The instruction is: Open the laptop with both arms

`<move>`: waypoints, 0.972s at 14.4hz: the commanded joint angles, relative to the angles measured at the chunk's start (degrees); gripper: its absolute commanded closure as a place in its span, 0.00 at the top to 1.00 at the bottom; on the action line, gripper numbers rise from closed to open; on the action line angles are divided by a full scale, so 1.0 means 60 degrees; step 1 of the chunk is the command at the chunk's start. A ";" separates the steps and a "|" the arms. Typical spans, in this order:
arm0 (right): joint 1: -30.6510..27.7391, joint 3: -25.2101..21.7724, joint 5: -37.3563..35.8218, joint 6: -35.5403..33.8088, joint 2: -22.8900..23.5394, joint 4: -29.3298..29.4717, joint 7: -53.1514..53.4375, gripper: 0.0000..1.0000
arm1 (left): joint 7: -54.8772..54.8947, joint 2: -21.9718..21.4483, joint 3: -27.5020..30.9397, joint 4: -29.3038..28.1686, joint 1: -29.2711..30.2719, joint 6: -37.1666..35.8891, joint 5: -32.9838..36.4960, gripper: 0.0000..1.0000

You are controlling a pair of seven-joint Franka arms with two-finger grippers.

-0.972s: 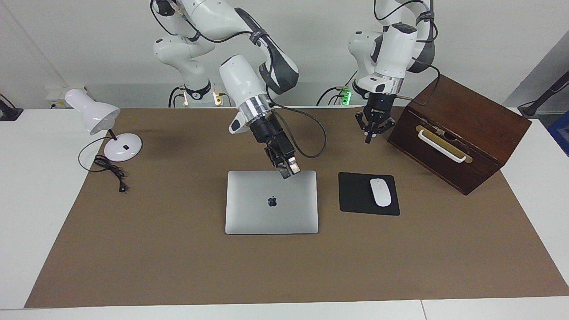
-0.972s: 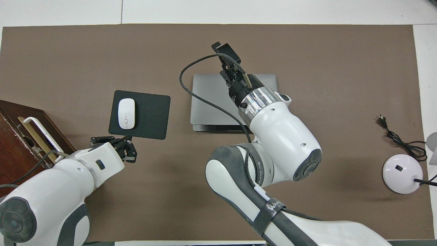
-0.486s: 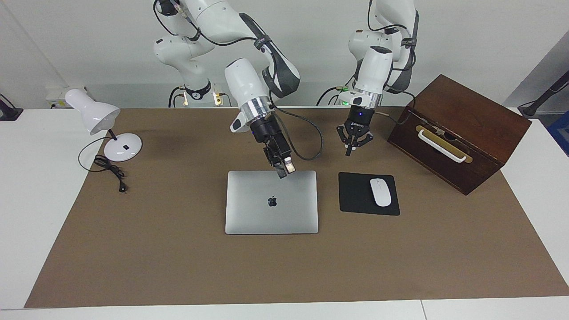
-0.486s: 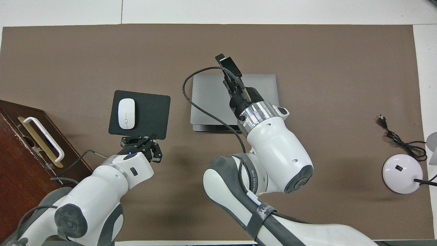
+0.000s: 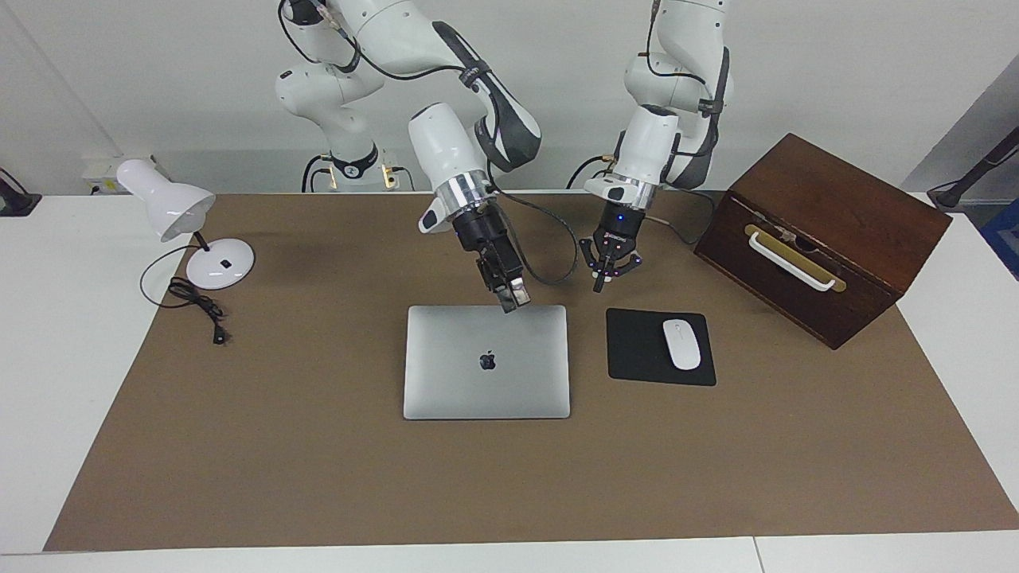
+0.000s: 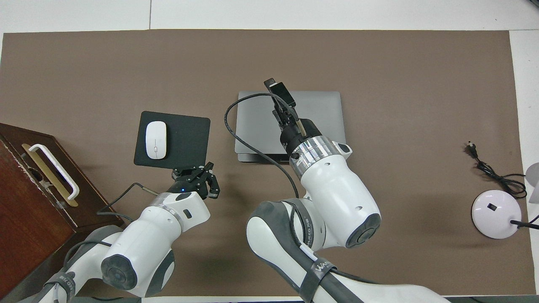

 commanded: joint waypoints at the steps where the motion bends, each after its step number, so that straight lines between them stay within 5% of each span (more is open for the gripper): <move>1: 0.0186 0.0011 0.0447 0.0165 -0.0412 -0.0676 -0.0046 0.99 | -0.0086 0.0249 0.0119 -0.0070 -0.0275 0.0605 -0.0111 0.00; 7: 0.0435 0.0025 0.1633 0.0165 -0.1012 -0.1804 -0.0308 1.00 | -0.0232 0.1157 0.0119 0.0062 -0.0612 0.1557 -0.0111 0.00; 14: 0.0654 0.0362 0.4649 0.0180 -0.1204 -0.1967 -0.2371 1.00 | -0.0582 0.1786 0.0104 0.0705 -0.0963 0.1542 -0.0111 0.00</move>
